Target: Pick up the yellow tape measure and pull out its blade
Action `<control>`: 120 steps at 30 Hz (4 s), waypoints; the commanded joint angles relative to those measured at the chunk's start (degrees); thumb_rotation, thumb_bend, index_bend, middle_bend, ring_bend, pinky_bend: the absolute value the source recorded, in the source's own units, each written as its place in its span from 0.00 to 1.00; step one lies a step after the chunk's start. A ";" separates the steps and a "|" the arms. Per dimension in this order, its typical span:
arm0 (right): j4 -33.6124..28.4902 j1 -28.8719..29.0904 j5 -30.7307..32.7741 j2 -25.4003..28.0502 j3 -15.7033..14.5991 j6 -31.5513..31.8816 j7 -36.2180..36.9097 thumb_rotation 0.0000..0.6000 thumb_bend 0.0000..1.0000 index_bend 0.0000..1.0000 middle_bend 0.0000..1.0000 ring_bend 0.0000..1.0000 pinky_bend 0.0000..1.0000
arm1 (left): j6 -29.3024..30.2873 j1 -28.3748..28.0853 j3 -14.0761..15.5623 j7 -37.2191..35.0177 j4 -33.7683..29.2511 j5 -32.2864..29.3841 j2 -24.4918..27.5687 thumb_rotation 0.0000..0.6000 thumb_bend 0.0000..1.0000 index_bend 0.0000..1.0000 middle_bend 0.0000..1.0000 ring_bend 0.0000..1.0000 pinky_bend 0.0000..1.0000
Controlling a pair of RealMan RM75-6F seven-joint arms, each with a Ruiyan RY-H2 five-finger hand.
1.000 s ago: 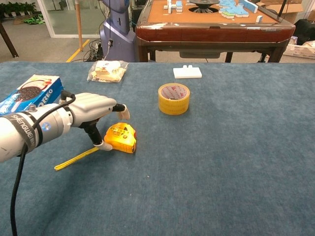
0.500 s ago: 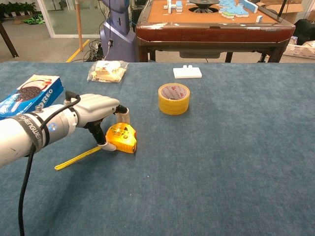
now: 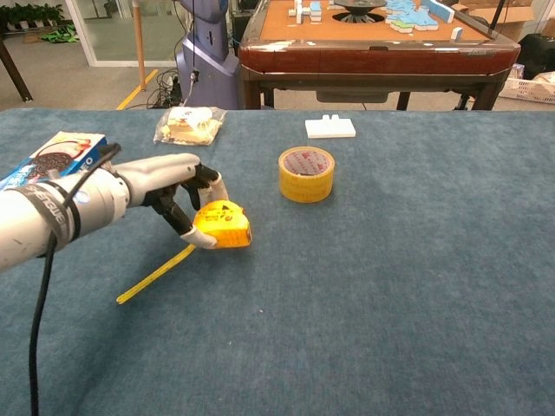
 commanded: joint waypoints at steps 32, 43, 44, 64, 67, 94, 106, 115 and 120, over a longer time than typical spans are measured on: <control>4.56 33.73 14.72 -37.17 12.84 -15.16 -24.46 1.00 0.28 0.18 0.17 0.12 0.21 | 10.96 3.55 -8.95 -7.95 -28.12 -8.63 17.09 1.00 0.18 0.48 0.53 0.32 0.16; 8.57 37.05 16.31 -40.85 13.74 -14.68 -24.28 1.00 0.29 0.18 0.17 0.12 0.21 | 12.40 2.29 -8.74 -7.36 -29.38 -10.28 17.29 1.00 0.18 0.47 0.53 0.32 0.16; 8.81 37.28 16.42 -41.04 13.79 -14.63 -24.20 1.00 0.28 0.18 0.17 0.12 0.21 | 12.51 2.17 -8.71 -7.37 -29.44 -10.37 17.24 1.00 0.18 0.47 0.53 0.32 0.16; 11.61 40.81 18.87 -43.56 14.15 -14.68 -24.34 1.00 0.28 0.18 0.17 0.12 0.21 | 13.43 1.00 -7.92 -7.69 -29.68 -10.81 17.04 1.00 0.18 0.47 0.53 0.32 0.17; 12.00 41.02 19.16 -43.67 14.14 -14.42 -24.50 1.00 0.28 0.18 0.17 0.12 0.21 | 13.40 1.07 -7.72 -7.92 -29.68 -10.81 17.21 1.00 0.18 0.47 0.53 0.32 0.17; 11.69 41.67 21.56 -42.19 14.68 -11.90 -26.42 1.00 0.37 0.19 0.22 0.12 0.21 | 12.81 2.04 -6.48 -10.12 -28.83 -10.16 18.52 1.00 0.18 0.47 0.53 0.32 0.17; 12.00 42.21 22.79 -42.15 14.66 -12.06 -26.30 1.00 0.38 0.38 0.26 0.14 0.21 | 12.09 2.23 -6.36 -11.12 -28.37 -9.93 18.87 1.00 0.18 0.47 0.53 0.32 0.17; 12.10 42.71 24.04 -42.31 14.93 -12.11 -26.41 1.00 0.43 0.47 0.32 0.17 0.21 | 11.61 2.14 -6.37 -11.65 -27.90 -10.05 18.83 1.00 0.18 0.47 0.53 0.32 0.18; 11.94 42.84 24.67 -42.26 14.94 -12.15 -26.34 1.00 0.53 0.50 0.34 0.18 0.21 | 11.44 2.06 -6.42 -11.86 -27.71 -10.13 18.80 1.00 0.18 0.47 0.53 0.32 0.18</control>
